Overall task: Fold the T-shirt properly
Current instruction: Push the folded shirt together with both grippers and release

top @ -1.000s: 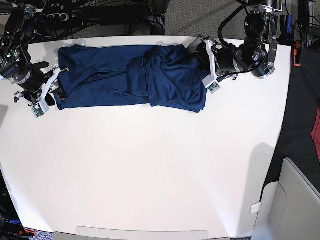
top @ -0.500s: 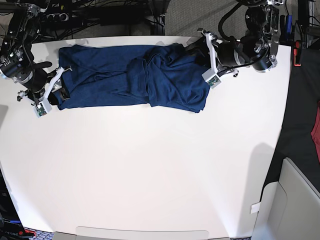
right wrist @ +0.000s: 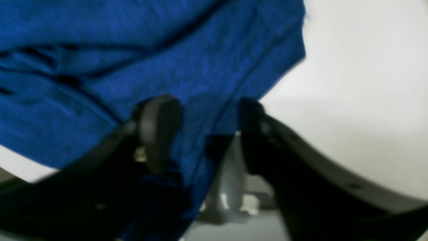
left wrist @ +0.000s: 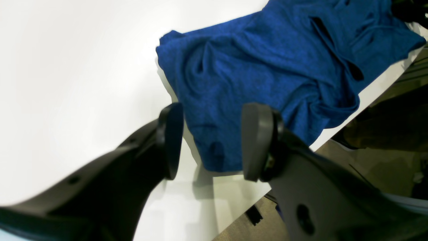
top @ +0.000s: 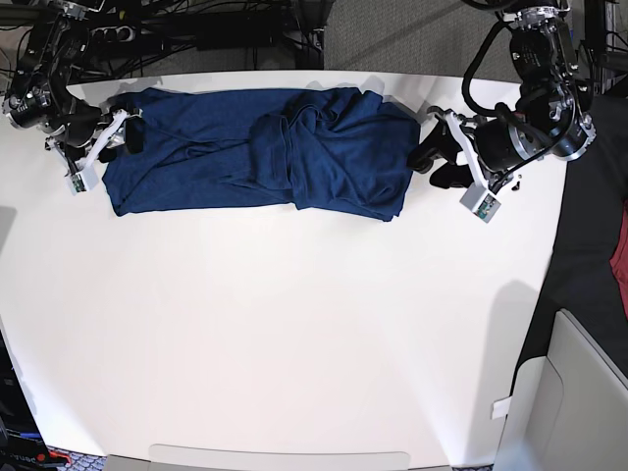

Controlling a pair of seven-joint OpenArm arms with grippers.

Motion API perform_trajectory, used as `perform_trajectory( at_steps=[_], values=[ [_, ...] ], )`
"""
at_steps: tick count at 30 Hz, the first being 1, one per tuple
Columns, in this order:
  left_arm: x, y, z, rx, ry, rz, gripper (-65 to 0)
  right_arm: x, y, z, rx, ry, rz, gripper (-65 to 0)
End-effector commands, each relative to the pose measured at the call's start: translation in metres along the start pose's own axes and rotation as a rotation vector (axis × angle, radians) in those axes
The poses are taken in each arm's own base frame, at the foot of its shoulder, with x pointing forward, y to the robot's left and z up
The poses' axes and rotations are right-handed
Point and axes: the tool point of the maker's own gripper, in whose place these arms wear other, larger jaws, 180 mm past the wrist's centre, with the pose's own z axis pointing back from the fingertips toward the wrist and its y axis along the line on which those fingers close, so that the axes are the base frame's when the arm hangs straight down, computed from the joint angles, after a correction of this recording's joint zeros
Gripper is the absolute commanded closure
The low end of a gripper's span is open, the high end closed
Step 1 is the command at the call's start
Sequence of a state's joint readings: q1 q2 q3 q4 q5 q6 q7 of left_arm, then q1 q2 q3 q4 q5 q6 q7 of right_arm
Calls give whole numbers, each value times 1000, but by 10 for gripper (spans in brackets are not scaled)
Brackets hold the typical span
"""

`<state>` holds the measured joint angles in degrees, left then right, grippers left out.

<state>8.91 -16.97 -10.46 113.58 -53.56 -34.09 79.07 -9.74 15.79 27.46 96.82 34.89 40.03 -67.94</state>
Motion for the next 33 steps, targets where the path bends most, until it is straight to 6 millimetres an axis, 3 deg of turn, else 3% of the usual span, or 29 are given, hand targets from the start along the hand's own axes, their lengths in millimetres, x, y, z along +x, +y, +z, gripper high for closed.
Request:
perform_trajectory(
  at_steps=[1,3,6,12,19,23,28,33],
  values=[
    [11,1,5,1,-35,-18,-261,11,-3,3,-7,-25,15,-402],
    [10,0,4,-2,-32,-18,-261,15,-2,3,-5,-38,15,-442],
    [9,-1,3,-5,-30,-19,-261,21,-5,0,-3,-50,2,-415],
    [10,-1,3,-5,-31,-19,-261,12,2,-9,27,-37,-43,-341],
    [10,-1,3,-5,-33,-19,-261,13,-1,1,48,-87,-91,-342],
    [11,-1,3,-5,-35,-19,-261,2,-3,-7,41,-47,-109,-342],
    [12,-5,0,-15,-46,-8,-261,-6,24,-34,135,12,-110,-338],
    [12,-5,0,-15,-46,-8,-261,6,63,-49,227,0,-76,-316]
  ],
)
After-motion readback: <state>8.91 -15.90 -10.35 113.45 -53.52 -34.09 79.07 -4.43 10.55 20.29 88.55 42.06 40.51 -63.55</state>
